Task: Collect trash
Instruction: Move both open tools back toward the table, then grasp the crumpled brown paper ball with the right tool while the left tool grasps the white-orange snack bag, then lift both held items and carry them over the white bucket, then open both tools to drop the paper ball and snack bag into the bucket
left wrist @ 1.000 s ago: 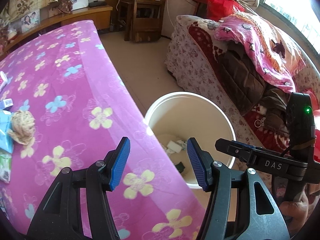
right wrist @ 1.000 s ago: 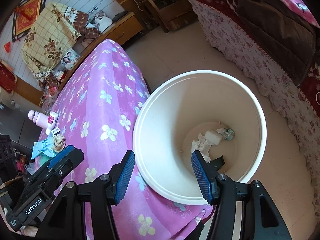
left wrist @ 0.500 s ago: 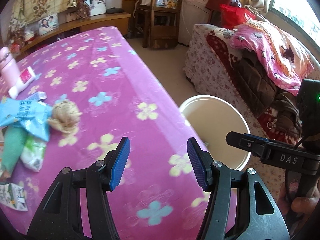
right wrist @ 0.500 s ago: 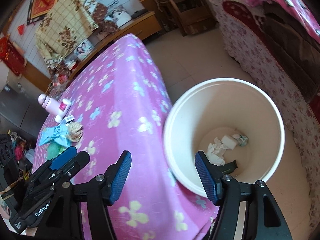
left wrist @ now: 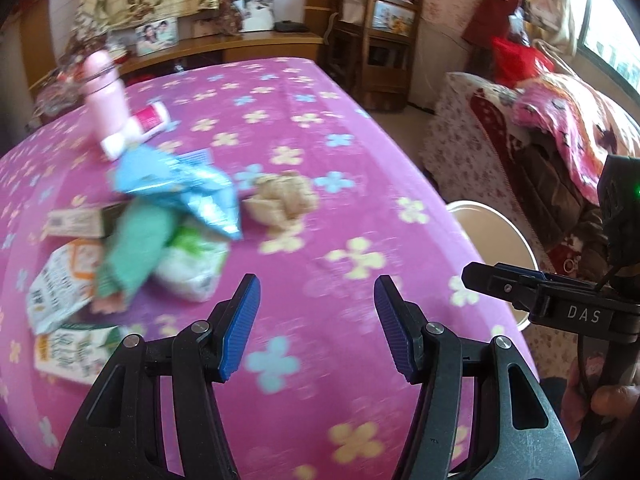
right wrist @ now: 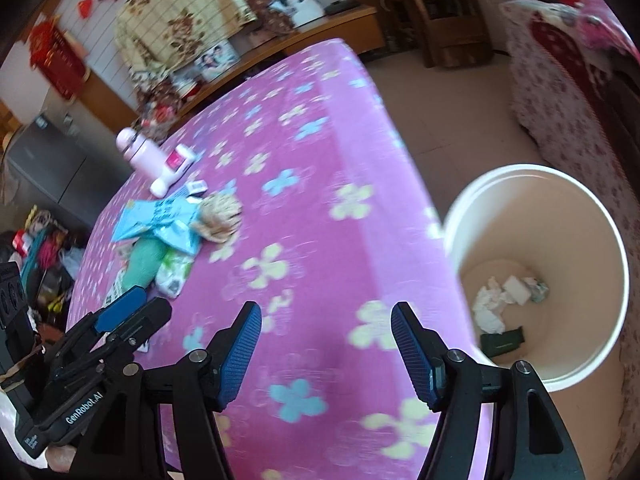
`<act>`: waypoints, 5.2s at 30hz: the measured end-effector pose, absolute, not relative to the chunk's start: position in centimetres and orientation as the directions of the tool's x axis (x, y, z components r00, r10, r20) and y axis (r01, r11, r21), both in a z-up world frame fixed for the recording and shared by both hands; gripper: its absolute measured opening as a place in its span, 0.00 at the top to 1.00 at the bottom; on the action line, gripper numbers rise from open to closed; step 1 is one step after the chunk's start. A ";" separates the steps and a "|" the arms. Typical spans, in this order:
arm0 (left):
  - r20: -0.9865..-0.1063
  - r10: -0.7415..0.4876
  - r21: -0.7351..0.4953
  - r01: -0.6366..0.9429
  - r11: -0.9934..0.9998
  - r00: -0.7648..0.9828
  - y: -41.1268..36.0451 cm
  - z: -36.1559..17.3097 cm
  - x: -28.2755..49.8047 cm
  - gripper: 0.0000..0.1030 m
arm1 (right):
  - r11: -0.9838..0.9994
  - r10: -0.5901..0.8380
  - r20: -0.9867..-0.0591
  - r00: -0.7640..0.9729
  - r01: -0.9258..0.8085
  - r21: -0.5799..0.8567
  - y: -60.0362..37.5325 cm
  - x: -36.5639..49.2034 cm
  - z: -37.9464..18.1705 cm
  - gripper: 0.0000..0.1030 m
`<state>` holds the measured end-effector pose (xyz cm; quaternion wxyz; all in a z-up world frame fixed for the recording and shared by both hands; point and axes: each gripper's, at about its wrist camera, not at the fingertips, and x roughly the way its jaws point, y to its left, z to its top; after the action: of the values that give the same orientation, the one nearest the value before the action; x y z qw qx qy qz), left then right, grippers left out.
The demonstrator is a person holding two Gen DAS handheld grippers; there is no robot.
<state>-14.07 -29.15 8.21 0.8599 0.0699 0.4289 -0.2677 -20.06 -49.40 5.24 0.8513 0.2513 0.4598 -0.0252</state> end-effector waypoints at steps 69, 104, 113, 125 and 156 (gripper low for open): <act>-0.840 -0.515 -0.451 0.309 0.837 0.171 -10.5 2.7 -1.0 0.46 | 0.931 0.268 -0.719 0.642 0.020 0.365 -39.8 -12.3 7.1 0.70; -0.758 -0.556 -0.305 0.567 0.765 0.342 -24.0 11.2 -11.3 0.91 | 0.952 0.139 -0.701 0.700 0.100 0.288 -44.8 -19.6 9.3 0.70; -0.760 -0.581 -0.298 0.639 0.709 0.291 -32.5 9.9 -12.9 0.91 | 0.938 0.044 -0.720 0.692 0.219 0.268 -50.4 -22.4 8.7 0.70; -0.772 -0.596 -0.289 0.711 0.641 0.224 -42.3 8.3 -15.1 0.91 | 0.901 -0.084 -0.760 0.644 0.375 0.218 -58.0 -26.2 6.8 0.70; -0.806 -0.559 -0.221 0.778 0.588 0.193 -51.8 3.7 -17.1 0.69 | 0.799 -0.149 -0.816 0.559 0.554 0.233 -66.0 -28.7 1.8 0.50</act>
<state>-17.08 -51.76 3.74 0.7632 0.1191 0.4596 -0.4382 -28.68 -65.98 1.84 0.8497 0.2400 0.4214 -0.2069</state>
